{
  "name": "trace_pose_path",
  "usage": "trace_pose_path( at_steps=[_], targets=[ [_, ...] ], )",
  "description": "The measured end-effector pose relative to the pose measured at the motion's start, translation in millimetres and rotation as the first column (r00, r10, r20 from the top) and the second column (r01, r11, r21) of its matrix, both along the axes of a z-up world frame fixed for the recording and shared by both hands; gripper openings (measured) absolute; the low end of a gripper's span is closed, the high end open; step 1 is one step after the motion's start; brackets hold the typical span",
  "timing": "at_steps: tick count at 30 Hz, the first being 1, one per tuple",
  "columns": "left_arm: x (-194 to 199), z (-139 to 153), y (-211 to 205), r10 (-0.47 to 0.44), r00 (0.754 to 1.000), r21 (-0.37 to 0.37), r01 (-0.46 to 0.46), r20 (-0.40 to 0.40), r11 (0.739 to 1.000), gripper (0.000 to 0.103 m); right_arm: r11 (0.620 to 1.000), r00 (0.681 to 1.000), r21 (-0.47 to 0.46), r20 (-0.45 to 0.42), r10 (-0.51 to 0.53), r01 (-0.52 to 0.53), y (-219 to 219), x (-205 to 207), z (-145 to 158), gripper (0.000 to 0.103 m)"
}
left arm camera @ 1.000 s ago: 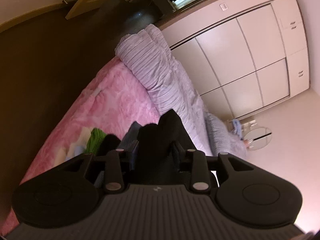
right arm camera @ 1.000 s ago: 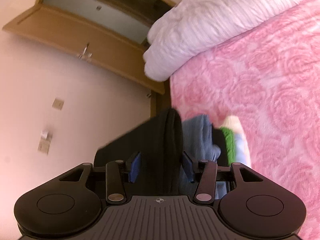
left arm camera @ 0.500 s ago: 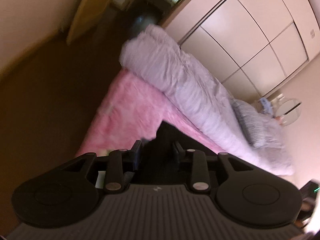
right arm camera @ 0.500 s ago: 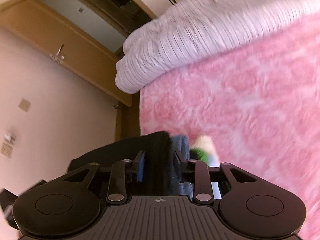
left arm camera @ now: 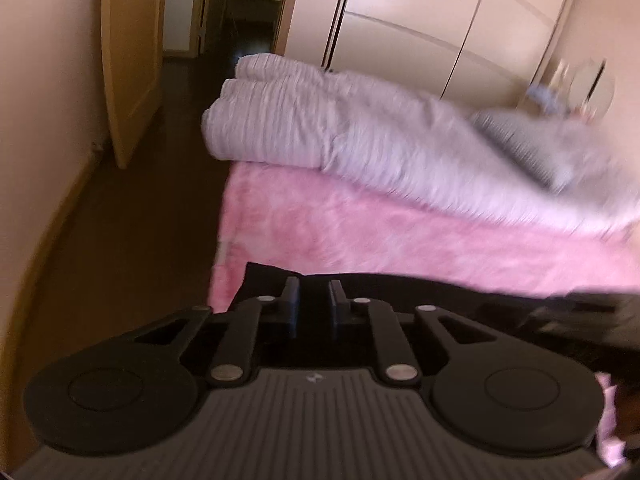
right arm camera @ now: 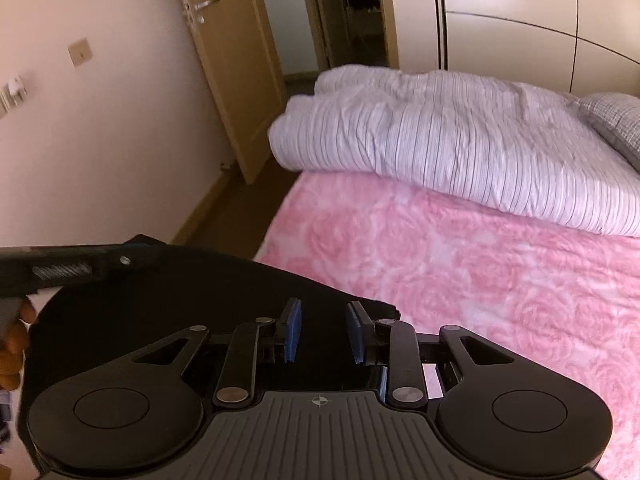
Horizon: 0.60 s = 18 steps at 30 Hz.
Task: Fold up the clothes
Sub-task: 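Lower the black trousers onto the top of the clothes stack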
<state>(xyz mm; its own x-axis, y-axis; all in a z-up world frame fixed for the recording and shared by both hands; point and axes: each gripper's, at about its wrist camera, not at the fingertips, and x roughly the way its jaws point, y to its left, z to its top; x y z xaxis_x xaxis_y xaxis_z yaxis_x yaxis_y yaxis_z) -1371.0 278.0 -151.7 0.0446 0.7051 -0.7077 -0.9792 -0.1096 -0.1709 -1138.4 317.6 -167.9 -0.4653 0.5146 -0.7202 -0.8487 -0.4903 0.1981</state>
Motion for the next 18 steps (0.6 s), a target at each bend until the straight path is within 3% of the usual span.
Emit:
trace_pose_path(
  at_steps=[1,6,10,15,18],
  targets=[
    [0.9,-6.7,1.3,0.006,1.0,-0.004,-0.006,-0.016,1.0,0.01,1.0,1.0,-0.009,-0.001,0.0,0.0,0.5,-2.0,-4.6,0.03],
    [-10.3,-6.8,5.9,0.025,0.998,-0.022,-0.023,0.062,0.999,0.01,0.997,1.0,-0.075,-0.012,-0.002,0.001,10.6,-0.2,-10.4,0.03],
    [-18.0,18.8,-12.0,0.043,0.995,0.008,-0.044,0.09,0.999,0.01,0.996,0.996,-0.082,-0.091,-0.027,0.019,15.5,19.9,15.8,0.03],
    [-22.4,46.6,-59.1,0.141,0.982,-0.007,-0.141,0.126,0.99,0.011,0.999,0.991,-0.039,-0.133,0.0,-0.005,-22.9,38.4,49.4,0.03],
    [-16.2,53.7,-91.6,0.184,0.975,-0.049,-0.179,0.121,0.983,0.014,0.998,0.993,-0.021,-0.102,0.058,-0.061,-55.0,39.3,57.1,0.03]
  ],
)
